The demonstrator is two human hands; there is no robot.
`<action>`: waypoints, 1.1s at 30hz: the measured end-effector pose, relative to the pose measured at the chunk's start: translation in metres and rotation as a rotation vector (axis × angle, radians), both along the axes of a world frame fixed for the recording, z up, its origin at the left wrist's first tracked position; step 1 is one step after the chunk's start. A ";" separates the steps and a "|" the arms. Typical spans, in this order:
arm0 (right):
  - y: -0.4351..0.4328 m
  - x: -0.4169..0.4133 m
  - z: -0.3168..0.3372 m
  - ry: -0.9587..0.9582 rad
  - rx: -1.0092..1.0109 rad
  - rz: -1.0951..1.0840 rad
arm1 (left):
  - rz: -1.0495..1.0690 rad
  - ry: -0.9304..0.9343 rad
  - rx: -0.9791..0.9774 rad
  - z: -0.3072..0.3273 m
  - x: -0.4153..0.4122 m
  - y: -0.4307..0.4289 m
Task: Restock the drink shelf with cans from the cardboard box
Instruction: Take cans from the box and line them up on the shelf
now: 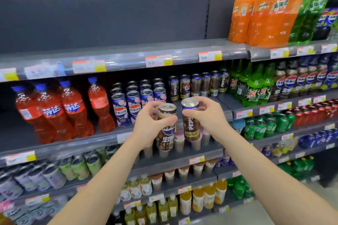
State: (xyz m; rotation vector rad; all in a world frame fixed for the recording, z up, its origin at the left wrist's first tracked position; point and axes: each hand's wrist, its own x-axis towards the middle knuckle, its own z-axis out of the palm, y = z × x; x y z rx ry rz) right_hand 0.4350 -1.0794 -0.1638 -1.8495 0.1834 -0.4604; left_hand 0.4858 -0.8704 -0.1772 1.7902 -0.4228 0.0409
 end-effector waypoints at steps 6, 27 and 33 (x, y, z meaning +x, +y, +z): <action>-0.032 0.084 -0.003 0.012 0.026 -0.001 | 0.044 0.018 0.024 -0.004 0.054 -0.032; -0.064 0.228 -0.042 0.075 -0.099 0.182 | 0.337 0.025 -0.044 -0.011 0.088 -0.079; -0.063 0.225 -0.054 0.079 -0.254 0.128 | 0.315 0.009 -0.090 -0.006 0.090 -0.082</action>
